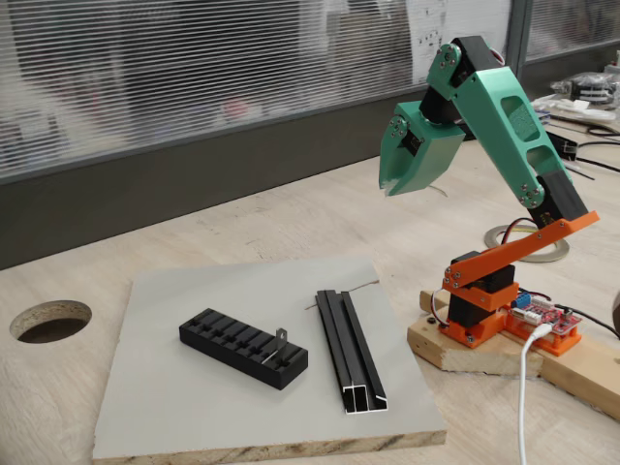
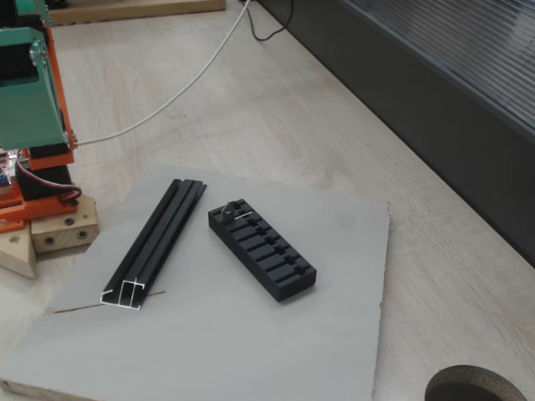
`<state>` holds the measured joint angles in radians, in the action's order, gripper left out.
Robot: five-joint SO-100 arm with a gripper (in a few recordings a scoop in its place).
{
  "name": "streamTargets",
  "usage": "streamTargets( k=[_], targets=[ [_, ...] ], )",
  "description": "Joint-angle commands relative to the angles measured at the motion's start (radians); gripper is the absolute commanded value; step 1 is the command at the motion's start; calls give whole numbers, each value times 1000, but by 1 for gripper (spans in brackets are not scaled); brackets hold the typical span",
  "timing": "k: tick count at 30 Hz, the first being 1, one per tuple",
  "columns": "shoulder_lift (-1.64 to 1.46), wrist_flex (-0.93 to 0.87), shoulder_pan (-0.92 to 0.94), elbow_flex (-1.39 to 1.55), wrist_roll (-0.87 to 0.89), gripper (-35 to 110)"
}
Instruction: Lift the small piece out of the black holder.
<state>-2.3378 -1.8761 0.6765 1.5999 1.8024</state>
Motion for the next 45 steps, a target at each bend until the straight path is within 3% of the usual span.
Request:
streamTargets(
  k=[1,14,21,28,38,45],
  targets=[
    [-25,-20,8,-6,9,10],
    [-18,-9,-3,-5,17,10],
    [152,-18,-9,-6,18,10],
    [175,-8,-238,-6,37,10],
    [362,-6,-621,-6,505,10],
    [509,20,-861,-6,669,10]
  ],
)
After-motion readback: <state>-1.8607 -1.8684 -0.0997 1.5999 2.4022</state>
